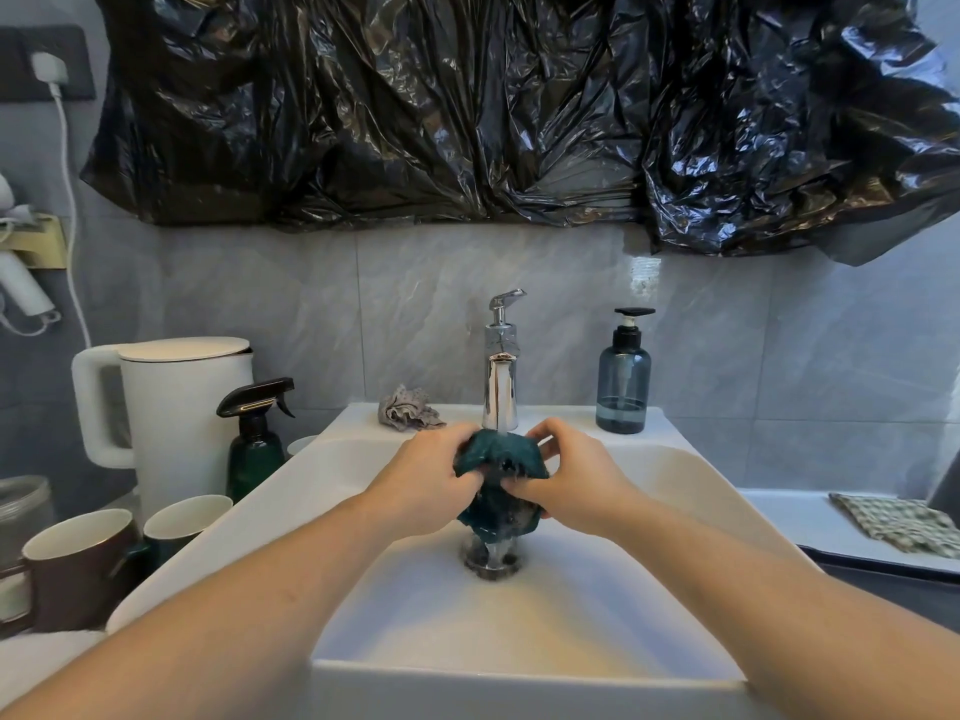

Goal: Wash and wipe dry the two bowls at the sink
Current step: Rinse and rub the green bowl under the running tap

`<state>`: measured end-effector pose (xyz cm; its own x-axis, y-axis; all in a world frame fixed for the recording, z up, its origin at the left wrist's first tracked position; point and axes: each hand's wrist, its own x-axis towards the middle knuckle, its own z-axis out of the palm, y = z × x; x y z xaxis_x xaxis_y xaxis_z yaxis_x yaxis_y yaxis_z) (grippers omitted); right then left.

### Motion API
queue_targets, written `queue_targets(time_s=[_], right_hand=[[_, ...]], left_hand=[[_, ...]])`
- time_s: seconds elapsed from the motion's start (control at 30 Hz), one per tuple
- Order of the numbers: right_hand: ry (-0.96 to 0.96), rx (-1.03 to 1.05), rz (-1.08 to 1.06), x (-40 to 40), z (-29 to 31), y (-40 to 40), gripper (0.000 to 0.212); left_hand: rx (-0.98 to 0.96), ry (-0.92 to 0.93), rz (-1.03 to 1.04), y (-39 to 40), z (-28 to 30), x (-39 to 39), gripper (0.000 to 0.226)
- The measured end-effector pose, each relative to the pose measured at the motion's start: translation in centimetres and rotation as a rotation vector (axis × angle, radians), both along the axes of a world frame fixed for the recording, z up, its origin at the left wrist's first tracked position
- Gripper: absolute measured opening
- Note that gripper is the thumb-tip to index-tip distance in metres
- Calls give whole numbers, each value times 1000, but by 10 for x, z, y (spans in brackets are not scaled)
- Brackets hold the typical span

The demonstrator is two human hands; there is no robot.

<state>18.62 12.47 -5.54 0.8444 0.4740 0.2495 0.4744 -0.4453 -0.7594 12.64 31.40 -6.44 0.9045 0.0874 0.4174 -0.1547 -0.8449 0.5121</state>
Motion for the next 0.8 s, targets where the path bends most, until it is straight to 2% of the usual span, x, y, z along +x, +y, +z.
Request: queue_targets(time_s=[0.17,0.37,0.57,0.63,0.8], right_hand=[[-92,61,24,-1,1,0,46],[-44,106,108,4,-2,3,61],[53,96,83,7,-3,2,39],[64,79,73,5,-2,0,35],[16,63,18,3,-3,5,32]], left_hand=[[-12,-4,75,5,-1,3,11],[-260,20,114,14,-4,6,24],[-559,107,20,1,-3,9,22],[-481,115,35,0,-4,10,21],[-103,-2,126,4,-4,8,19]])
